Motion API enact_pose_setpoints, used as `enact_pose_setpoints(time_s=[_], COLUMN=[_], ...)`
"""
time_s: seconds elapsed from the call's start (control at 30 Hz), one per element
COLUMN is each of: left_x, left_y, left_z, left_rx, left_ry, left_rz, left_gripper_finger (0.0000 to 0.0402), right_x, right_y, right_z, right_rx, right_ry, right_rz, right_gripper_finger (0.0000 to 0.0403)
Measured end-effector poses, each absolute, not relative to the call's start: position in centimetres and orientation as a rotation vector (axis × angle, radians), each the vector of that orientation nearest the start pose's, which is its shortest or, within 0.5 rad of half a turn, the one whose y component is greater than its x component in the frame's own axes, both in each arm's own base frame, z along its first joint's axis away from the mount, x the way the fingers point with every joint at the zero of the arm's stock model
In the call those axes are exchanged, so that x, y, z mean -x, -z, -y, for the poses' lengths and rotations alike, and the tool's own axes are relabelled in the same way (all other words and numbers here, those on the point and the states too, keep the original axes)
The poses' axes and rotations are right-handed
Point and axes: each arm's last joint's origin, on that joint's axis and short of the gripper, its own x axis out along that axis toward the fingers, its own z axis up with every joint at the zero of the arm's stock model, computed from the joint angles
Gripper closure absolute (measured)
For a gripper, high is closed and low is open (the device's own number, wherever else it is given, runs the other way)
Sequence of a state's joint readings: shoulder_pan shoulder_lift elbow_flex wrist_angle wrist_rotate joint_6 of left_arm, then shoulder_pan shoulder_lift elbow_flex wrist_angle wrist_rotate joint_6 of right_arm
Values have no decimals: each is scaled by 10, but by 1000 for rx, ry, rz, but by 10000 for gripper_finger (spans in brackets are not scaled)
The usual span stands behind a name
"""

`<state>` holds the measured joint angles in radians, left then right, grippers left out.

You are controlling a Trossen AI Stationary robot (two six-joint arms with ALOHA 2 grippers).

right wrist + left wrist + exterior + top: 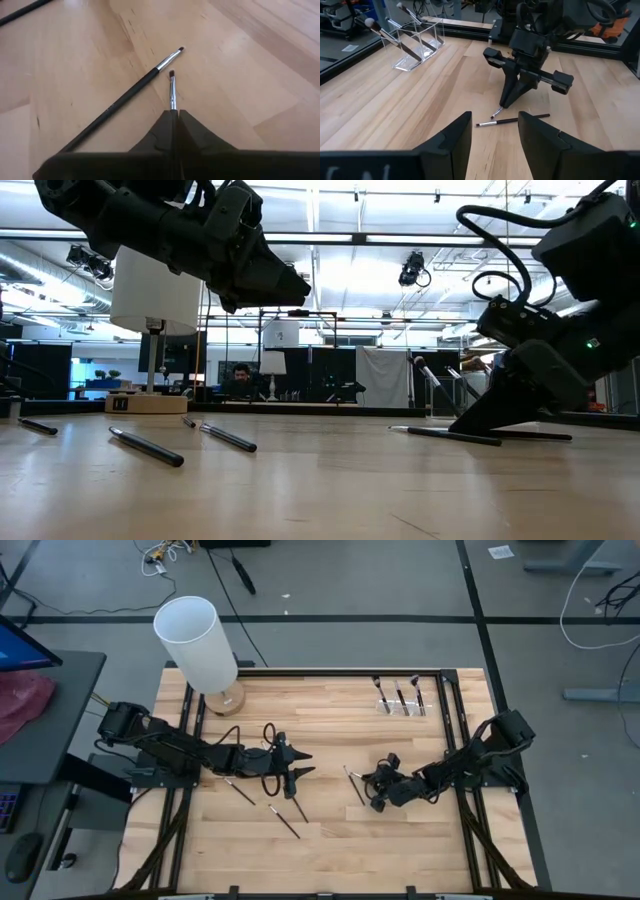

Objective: Put items in baskets/containers
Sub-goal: Put the eyeshadow brush into the transparent organizer

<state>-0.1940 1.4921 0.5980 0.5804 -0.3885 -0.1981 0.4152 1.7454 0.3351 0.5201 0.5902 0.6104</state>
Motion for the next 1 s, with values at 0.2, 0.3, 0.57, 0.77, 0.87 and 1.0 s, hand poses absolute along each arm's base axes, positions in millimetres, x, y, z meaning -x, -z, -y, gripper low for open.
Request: enact_pose_setpoints(time_s=[0.2, 0.3, 0.57, 0.77, 0.87, 1.0], left_x=[-286, -286, -288, -301, -309, -316], left_y=[-184, -184, -178, -159, -156, -158], left_z=[45, 45, 51, 59, 63, 64], left_rx=[105, 104, 64, 60, 71, 108], left_ry=[-222, -221, -113, -86, -68, -61], left_rz=[-282, -283, -315, -239, -101, 91], left_gripper_finger=[236, 236, 236, 236, 236, 236], right_x=[-208, -204, -216, -230, -230, -230], right_y=[-69, -79, -116, -154, -169, -178], right_z=[-75, -73, -75, -82, -84, -88], right_rx=[-210, -216, -260, -228, -193, -173], right_ry=[391, 413, 421, 281, 197, 79], right_rz=[-683, -654, -357, -18, 96, 169], right_gripper_finger=[393, 395, 398, 397, 396, 395])
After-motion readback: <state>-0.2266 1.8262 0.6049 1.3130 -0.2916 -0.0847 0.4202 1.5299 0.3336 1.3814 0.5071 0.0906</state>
